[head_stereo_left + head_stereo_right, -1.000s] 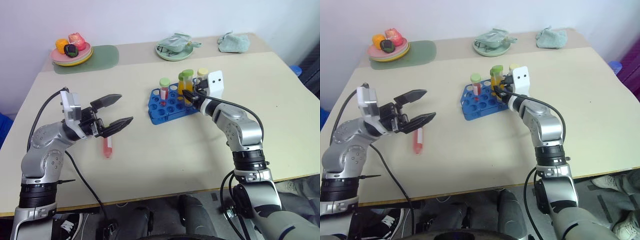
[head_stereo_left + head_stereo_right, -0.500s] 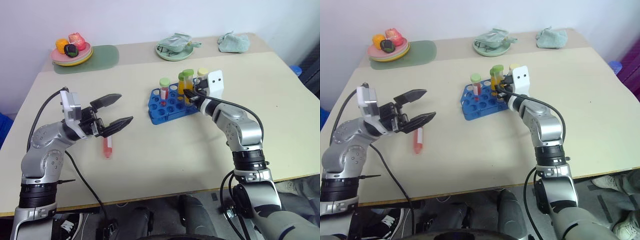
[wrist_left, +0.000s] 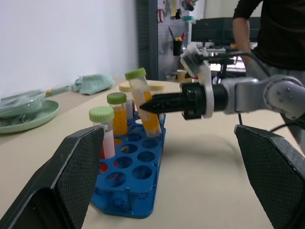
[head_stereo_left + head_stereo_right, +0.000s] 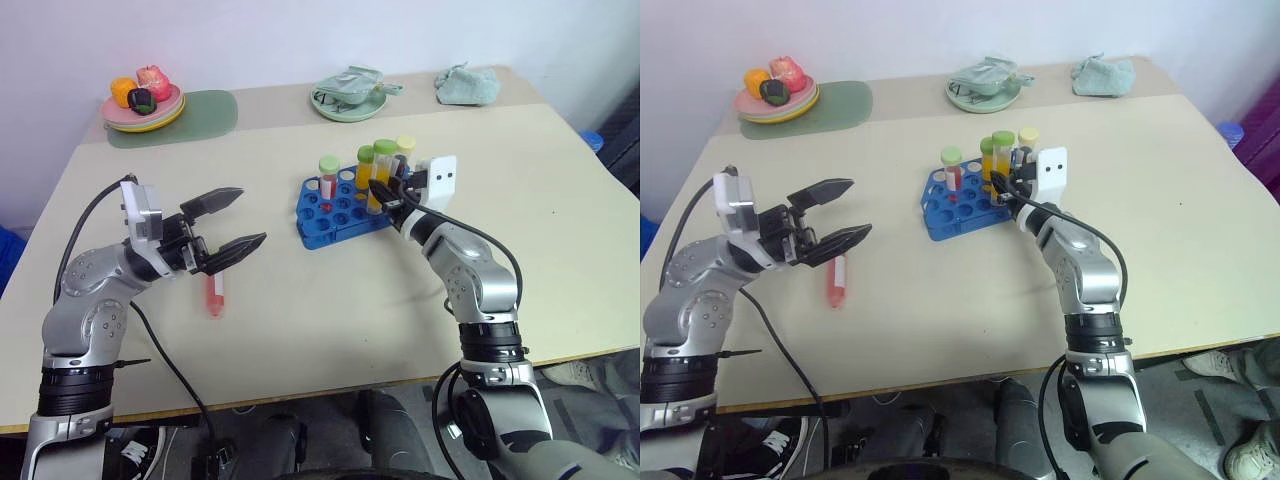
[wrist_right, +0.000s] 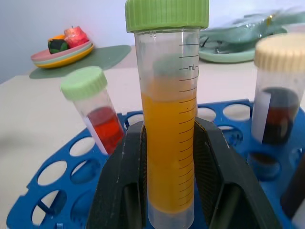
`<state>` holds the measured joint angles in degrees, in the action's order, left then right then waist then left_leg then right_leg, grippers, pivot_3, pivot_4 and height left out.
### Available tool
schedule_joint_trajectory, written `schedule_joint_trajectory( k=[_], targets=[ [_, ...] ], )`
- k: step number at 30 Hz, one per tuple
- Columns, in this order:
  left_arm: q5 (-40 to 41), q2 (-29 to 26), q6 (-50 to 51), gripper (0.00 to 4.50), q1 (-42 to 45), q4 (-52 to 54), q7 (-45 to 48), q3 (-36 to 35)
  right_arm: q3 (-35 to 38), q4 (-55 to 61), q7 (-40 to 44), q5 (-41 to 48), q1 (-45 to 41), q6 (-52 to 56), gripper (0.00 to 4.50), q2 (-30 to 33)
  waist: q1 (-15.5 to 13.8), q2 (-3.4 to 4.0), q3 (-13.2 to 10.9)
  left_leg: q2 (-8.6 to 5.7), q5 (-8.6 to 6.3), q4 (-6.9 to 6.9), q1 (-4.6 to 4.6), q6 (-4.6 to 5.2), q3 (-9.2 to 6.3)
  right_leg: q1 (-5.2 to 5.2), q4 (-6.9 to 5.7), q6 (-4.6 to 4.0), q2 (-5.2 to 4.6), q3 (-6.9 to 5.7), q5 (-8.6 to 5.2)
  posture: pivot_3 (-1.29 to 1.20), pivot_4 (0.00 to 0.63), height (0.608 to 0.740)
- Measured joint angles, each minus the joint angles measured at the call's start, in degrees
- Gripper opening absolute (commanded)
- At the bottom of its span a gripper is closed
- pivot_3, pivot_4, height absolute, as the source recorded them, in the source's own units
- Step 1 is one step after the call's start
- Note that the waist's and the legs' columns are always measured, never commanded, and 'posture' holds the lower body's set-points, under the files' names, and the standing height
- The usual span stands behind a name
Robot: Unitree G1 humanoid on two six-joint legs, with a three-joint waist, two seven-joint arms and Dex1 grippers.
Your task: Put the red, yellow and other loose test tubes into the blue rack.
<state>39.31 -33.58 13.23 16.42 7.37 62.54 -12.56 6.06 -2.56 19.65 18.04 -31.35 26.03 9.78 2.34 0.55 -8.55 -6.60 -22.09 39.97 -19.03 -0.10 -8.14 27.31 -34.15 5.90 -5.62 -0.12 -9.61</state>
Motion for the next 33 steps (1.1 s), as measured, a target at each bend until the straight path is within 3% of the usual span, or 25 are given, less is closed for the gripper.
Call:
schedule_joint_trajectory(
  k=[11, 33],
  targets=[
    [0.00, -0.04, 0.22, 4.50, 0.43, -0.04, 0.38, 0.04, 0.56, -2.80, -1.56, -0.83, 2.75, -12.57, 0.86, -2.67, 0.05, 0.00, 0.00, 0.00, 0.00, 0.00, 0.01, 0.00, 0.00, 0.00, 0.00, 0.00, 0.00, 0.00, 0.00, 0.00, 0.150, 0.740],
    [0.01, -0.26, 1.22, 4.50, 1.17, -0.05, 0.82, 0.03, -0.54, -8.17, -1.37, -2.10, 3.19, -20.35, 0.86, -4.97, 0.11, 0.01, -0.01, 0.00, 0.00, -0.01, 0.02, 0.00, 0.00, -0.01, -0.01, 0.00, 0.01, 0.00, 0.00, 0.00, 0.150, 0.740]
  ],
)
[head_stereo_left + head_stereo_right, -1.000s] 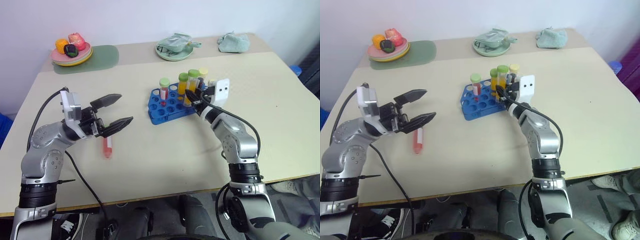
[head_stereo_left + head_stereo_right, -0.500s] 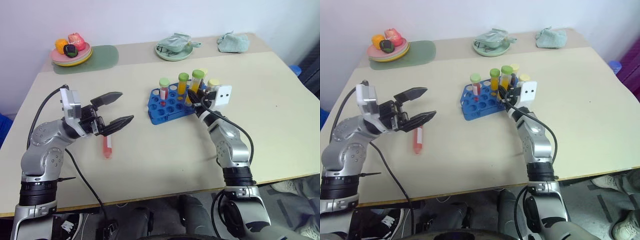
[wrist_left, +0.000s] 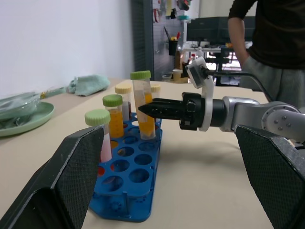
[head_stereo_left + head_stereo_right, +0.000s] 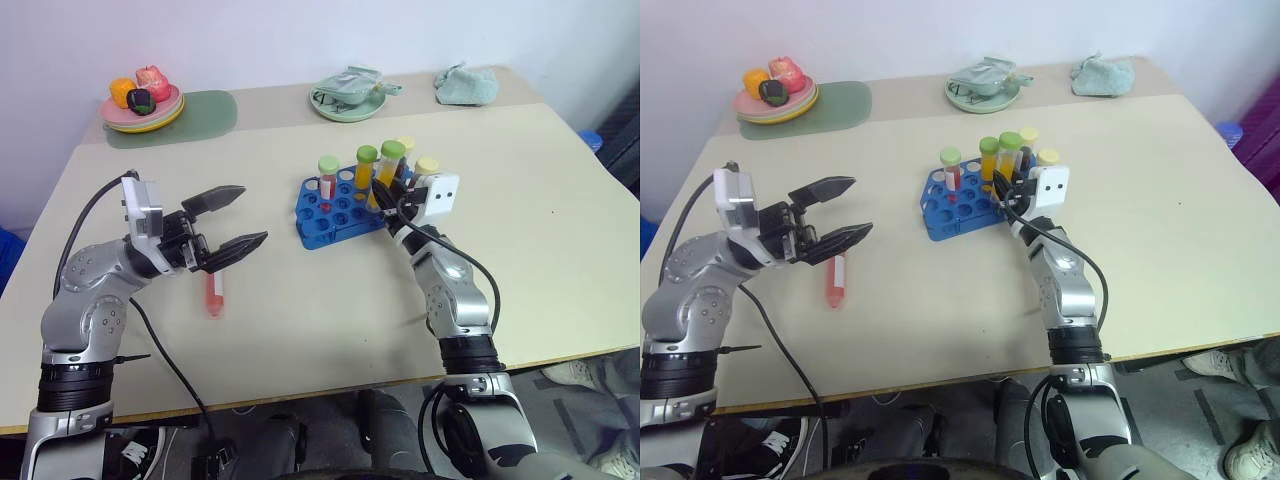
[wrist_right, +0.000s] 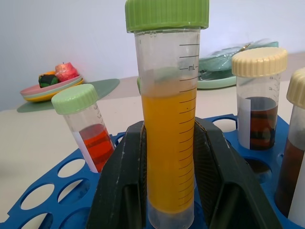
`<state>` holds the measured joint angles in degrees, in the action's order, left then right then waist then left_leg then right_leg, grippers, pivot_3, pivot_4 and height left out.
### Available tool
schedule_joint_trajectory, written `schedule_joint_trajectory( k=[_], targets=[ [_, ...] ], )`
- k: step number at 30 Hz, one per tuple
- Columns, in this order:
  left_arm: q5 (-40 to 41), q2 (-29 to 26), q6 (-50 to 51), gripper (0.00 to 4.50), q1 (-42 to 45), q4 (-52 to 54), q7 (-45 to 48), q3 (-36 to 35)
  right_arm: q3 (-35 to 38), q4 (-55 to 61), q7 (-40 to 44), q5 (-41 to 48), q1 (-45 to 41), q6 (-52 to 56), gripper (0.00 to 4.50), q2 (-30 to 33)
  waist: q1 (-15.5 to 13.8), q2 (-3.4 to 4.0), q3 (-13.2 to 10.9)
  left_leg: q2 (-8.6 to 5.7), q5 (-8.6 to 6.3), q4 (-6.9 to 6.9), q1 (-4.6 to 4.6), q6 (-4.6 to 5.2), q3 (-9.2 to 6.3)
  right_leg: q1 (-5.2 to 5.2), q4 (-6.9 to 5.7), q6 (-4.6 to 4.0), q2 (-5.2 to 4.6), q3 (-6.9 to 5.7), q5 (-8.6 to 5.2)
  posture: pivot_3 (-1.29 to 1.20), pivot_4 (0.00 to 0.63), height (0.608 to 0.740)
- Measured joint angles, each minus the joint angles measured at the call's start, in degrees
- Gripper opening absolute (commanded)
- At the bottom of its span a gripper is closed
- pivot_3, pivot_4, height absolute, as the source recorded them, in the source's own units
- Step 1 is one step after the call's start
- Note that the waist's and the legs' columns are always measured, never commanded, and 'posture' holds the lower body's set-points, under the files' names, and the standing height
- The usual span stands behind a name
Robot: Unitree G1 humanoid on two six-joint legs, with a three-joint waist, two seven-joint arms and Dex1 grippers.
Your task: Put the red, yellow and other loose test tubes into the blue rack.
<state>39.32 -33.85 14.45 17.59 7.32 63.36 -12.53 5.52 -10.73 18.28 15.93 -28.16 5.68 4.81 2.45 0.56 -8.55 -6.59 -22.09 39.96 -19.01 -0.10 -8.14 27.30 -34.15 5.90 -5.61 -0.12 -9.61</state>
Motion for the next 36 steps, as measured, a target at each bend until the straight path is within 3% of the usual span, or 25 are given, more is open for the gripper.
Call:
schedule_joint_trajectory(
  k=[31, 36],
  targets=[
    [0.01, 0.00, 0.25, 4.50, 0.05, 0.00, 0.17, 0.01, -1.86, -2.41, 1.07, -3.64, 3.55, -9.96, 0.86, -0.22, 0.02, 0.00, 0.00, 0.00, 0.00, -0.01, 0.04, 0.00, 0.00, -0.03, 0.00, 0.00, 0.00, 0.00, 0.00, 0.00, 0.150, 0.740],
    [0.01, 0.00, 0.25, 4.50, 0.05, 0.00, 0.14, 0.01, -2.36, -2.76, 2.37, -3.83, 3.64, -11.01, 3.24, -0.46, 0.09, 0.00, 0.00, 0.01, 0.00, -0.02, 0.06, 0.00, 0.00, -0.03, 0.00, 0.00, 0.01, 0.00, 0.00, 0.00, 0.150, 0.740]
  ],
)
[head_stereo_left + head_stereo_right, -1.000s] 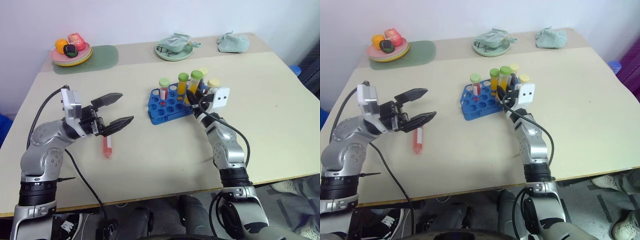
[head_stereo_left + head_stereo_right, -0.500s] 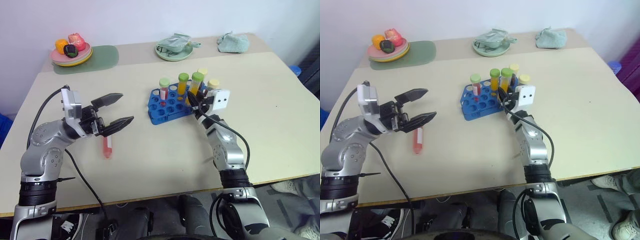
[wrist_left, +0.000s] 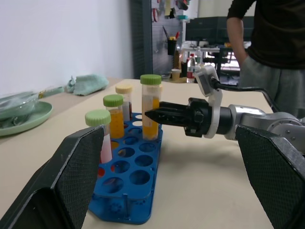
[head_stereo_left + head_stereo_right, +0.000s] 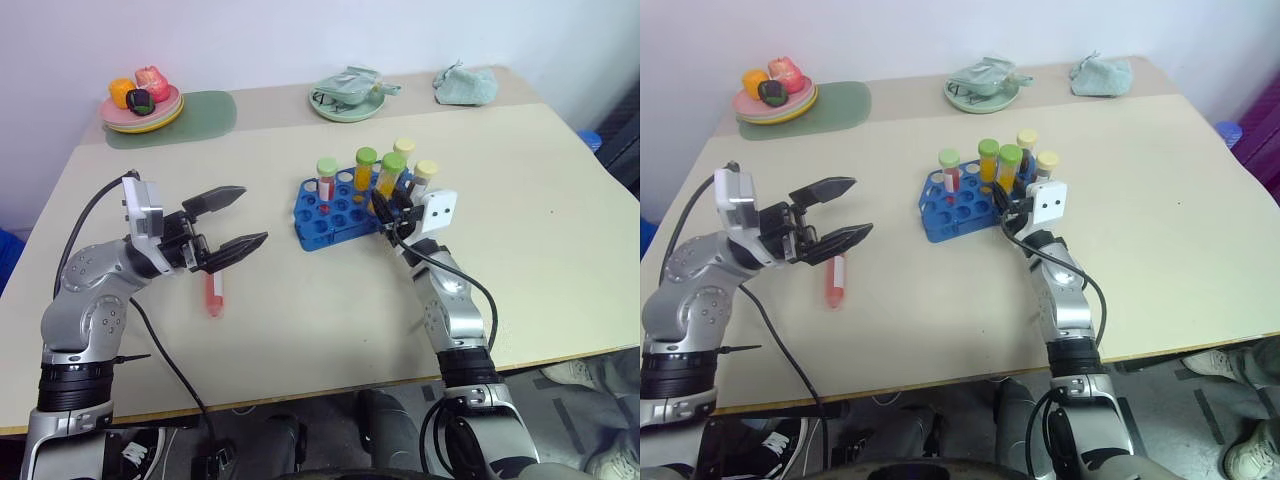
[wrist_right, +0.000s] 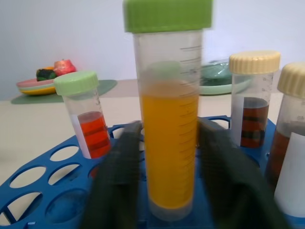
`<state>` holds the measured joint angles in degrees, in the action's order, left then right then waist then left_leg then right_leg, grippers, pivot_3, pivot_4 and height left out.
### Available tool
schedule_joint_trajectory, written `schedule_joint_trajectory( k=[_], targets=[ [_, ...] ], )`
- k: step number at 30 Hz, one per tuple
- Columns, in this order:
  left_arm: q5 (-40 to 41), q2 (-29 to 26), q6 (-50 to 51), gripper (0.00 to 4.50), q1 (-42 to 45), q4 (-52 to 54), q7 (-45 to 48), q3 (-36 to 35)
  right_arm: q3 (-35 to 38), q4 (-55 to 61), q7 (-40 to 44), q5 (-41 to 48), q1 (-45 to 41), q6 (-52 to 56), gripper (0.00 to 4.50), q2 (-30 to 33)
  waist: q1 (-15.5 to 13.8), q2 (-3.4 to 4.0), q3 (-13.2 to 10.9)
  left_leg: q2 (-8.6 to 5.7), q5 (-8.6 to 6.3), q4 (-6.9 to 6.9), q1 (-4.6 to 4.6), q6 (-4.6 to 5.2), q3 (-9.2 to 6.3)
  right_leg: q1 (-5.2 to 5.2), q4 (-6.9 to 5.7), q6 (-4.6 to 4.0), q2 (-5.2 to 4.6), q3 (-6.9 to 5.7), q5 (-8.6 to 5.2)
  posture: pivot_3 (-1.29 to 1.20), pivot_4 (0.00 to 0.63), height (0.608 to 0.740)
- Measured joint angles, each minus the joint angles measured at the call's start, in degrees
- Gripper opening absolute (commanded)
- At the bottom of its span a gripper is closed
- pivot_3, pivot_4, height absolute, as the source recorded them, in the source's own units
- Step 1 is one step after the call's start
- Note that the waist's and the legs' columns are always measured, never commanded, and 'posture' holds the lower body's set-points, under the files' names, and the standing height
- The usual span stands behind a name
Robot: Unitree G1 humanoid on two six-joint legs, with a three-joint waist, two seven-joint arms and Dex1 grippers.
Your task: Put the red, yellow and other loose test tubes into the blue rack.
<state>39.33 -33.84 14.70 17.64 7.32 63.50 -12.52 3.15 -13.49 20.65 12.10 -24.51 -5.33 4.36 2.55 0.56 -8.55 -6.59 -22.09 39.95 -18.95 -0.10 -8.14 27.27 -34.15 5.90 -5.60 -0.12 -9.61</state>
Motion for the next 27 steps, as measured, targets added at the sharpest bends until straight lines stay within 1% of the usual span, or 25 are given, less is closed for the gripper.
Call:
schedule_joint_trajectory(
  k=[2, 3, 9, 13, 18, 23, 25, 27],
  targets=[
    [0.00, 0.00, 0.00, 4.50, 0.00, 0.00, -0.02, 0.00, -0.49, -0.34, 0.21, -0.13, 0.00, -0.52, 4.28, -0.06, -0.07, 0.00, 0.00, 0.00, 0.00, 0.00, 0.00, 0.00, 0.00, -0.01, 0.00, 0.00, 0.00, 0.00, 0.00, 0.00, 0.150, 0.740],
    [0.00, 0.00, 0.00, 4.50, 0.00, 0.00, -0.03, 0.00, -0.72, -0.36, 0.48, -0.14, 0.00, -0.77, 4.46, -0.07, -0.12, 0.00, 0.00, 0.00, 0.00, 0.01, -0.01, 0.00, 0.00, -0.01, 0.00, 0.00, 0.00, 0.00, 0.00, 0.00, 0.150, 0.740],
    [0.00, 0.00, 0.00, 4.50, 0.00, 0.00, -0.10, 0.00, -0.79, -0.35, 1.98, -0.13, 0.02, -1.27, 4.46, 1.24, -0.11, 0.00, 0.00, -0.01, 0.00, 0.01, 0.01, 0.00, 0.00, -0.02, 0.00, 0.00, 0.00, 0.00, 0.00, 0.00, 0.150, 0.740],
    [0.00, 0.00, -0.01, 4.50, -0.04, 0.01, -0.12, -0.04, -0.62, 1.21, 4.29, 0.17, 1.29, -1.02, 4.46, 4.20, -0.22, 0.00, 0.00, -0.01, 0.00, 0.01, 0.00, 0.00, 0.00, -0.02, 0.00, 0.00, 0.00, 0.00, 0.00, 0.00, 0.150, 0.740],
    [0.00, -0.36, -0.01, 4.50, -0.43, 0.05, -0.04, -0.12, 1.26, 6.20, 6.14, 2.30, 4.07, 2.20, 4.46, 8.32, -0.23, 0.00, 0.00, 0.00, 0.00, 0.01, 0.00, 0.00, 0.00, -0.03, 0.02, 0.00, -0.01, 0.00, 0.00, 0.00, 0.150, 0.740],
    [0.02, -0.51, 0.31, 4.50, -1.21, 0.11, -0.50, -0.19, 2.26, 15.26, 8.23, 5.51, 9.01, 7.27, 4.46, 12.12, -0.52, 0.00, 0.00, -0.01, -0.01, 0.02, -0.01, 0.01, 0.02, -0.03, 0.03, 0.00, -0.01, 0.02, 0.00, 0.00, 0.150, 0.740],
    [0.04, -1.35, 1.34, 4.50, -1.27, 0.27, -1.05, -0.21, 2.39, 19.83, 11.48, 8.84, 10.58, 10.59, 4.46, 15.57, -0.78, 0.00, 0.00, -0.01, -0.01, 0.02, 0.00, 0.02, 0.03, -0.03, 0.03, 0.00, -0.01, 0.04, 0.00, 0.00, 0.150, 0.740],
    [0.03, -2.46, 2.26, 4.50, -1.49, 0.54, -1.64, -0.32, 3.24, 24.29, 16.29, 13.81, 12.15, 15.07, 4.46, 20.48, -1.46, 0.00, 0.00, -0.01, -0.02, 0.03, 0.00, 0.04, 0.06, -0.04, 0.05, 0.00, -0.02, 0.06, 0.00, 0.00, 0.150, 0.740]
  ],
)
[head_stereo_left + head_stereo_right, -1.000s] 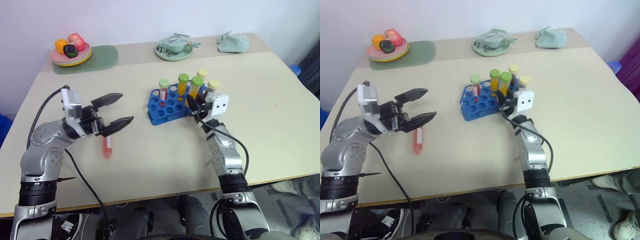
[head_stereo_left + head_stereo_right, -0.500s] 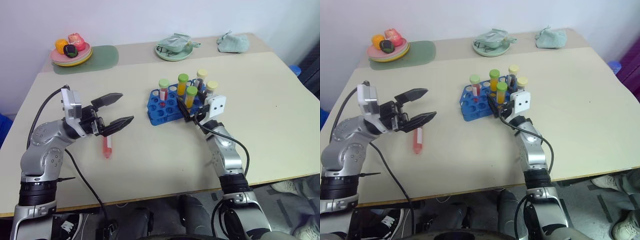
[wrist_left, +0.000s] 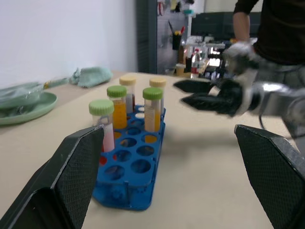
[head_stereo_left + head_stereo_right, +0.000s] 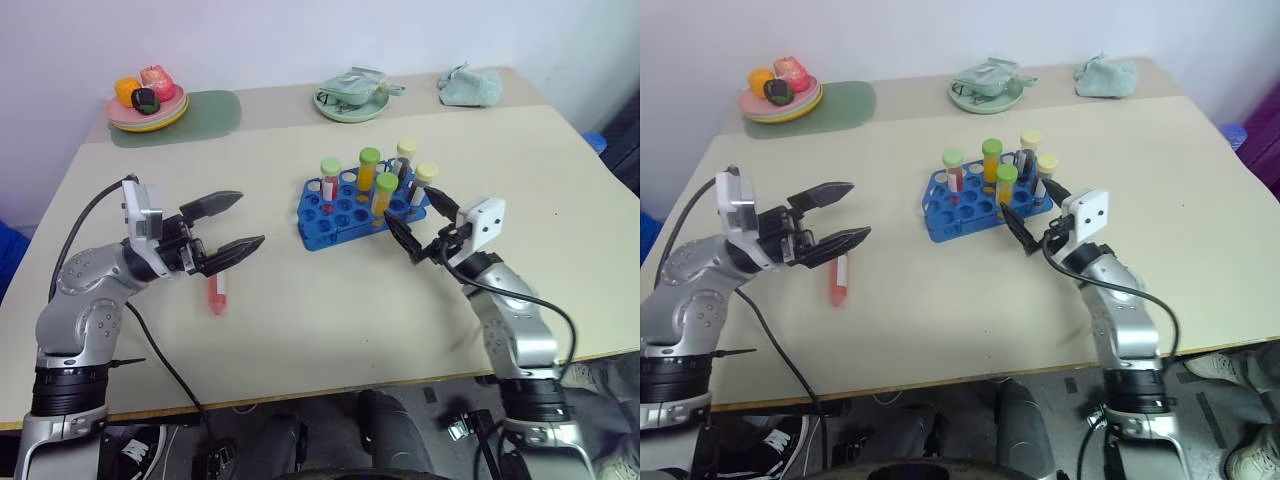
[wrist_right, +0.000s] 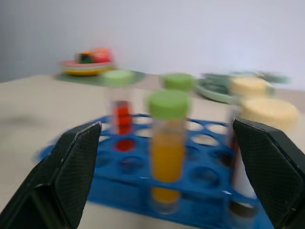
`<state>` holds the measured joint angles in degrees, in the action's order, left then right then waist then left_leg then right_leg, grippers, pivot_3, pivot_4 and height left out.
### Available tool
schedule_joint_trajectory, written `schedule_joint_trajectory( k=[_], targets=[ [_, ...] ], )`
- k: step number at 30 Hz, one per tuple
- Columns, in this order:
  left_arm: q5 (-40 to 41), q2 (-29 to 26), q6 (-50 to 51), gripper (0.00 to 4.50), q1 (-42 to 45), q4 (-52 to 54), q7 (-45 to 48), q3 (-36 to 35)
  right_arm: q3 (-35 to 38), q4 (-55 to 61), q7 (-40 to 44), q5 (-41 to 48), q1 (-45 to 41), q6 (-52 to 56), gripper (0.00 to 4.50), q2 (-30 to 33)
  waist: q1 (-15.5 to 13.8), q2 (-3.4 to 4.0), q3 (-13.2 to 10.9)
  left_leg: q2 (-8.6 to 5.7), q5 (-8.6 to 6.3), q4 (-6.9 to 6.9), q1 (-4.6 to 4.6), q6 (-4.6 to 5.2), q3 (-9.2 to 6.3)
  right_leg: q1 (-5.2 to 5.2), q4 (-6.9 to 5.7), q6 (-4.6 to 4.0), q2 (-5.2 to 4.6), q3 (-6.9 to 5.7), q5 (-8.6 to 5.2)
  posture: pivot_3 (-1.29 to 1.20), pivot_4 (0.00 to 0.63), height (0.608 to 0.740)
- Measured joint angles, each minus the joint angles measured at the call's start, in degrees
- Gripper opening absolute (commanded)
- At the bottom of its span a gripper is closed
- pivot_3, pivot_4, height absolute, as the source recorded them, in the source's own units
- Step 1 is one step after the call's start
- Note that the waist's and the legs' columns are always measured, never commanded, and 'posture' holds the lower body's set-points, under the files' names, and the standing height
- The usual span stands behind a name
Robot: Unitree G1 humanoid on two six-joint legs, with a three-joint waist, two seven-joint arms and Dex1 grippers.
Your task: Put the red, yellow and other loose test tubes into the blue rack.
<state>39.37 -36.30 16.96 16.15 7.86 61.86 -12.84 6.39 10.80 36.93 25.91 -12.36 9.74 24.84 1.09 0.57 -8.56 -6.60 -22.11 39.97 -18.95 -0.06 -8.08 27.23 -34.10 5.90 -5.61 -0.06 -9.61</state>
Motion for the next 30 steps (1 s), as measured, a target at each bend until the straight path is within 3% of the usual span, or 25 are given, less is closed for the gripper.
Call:
schedule_joint_trajectory(
  k=[7, 11, 15, 20, 30],
  targets=[
    [0.39, -3.26, 3.13, 4.50, -2.86, 2.41, -1.61, -2.34, 2.81, 8.27, 16.31, 14.71, -0.80, 13.90, 4.46, 16.65, -0.55, -0.01, -0.01, 0.02, -0.03, 0.01, 0.04, 0.06, 0.03, -0.10, 0.07, 0.00, -0.01, 0.00, 0.00, 0.00, 0.150, 0.740],
    [0.84, -5.19, 6.16, 4.50, -5.39, 4.81, -3.41, -3.30, 3.02, 10.25, 23.32, 18.90, -5.42, 17.39, 4.46, 21.37, -0.58, -0.05, -0.04, 0.06, -0.05, 0.00, 0.06, 0.06, 0.03, -0.11, 0.08, 0.00, 0.00, 0.00, 0.00, 0.00, 0.150, 0.740],
    [-0.96, -9.95, 9.49, 4.50, -8.83, 7.54, -5.52, -3.76, 1.72, 9.70, 27.71, 19.84, -7.97, 18.67, 4.46, 21.54, -0.67, -0.09, -0.06, 0.06, -0.06, 0.01, 0.05, 0.08, 0.07, -0.12, 0.07, 0.00, -0.01, 0.00, 0.00, 0.00, 0.150, 0.740],
    [-0.73, -13.16, 22.90, 4.50, -8.57, 14.69, -16.96, -4.27, 0.47, 8.74, 30.74, 19.78, -8.75, 19.41, 4.46, 21.45, -1.96, -0.13, -0.08, 0.05, -0.07, 0.02, 0.03, 0.10, 0.06, -0.12, 0.07, 0.00, -0.02, 0.00, 0.00, 0.00, 0.150, 0.740],
    [5.78, -10.88, 55.04, 4.50, 2.24, 27.47, -42.05, -5.99, -1.09, 8.61, 30.70, 19.03, -8.91, 19.47, 4.46, 20.01, -1.89, -0.14, -0.09, 0.05, -0.07, 0.03, 0.05, 0.07, 0.05, -0.10, 0.04, 0.01, -0.01, 0.00, 0.00, 0.00, 0.150, 0.740]
  ],
)
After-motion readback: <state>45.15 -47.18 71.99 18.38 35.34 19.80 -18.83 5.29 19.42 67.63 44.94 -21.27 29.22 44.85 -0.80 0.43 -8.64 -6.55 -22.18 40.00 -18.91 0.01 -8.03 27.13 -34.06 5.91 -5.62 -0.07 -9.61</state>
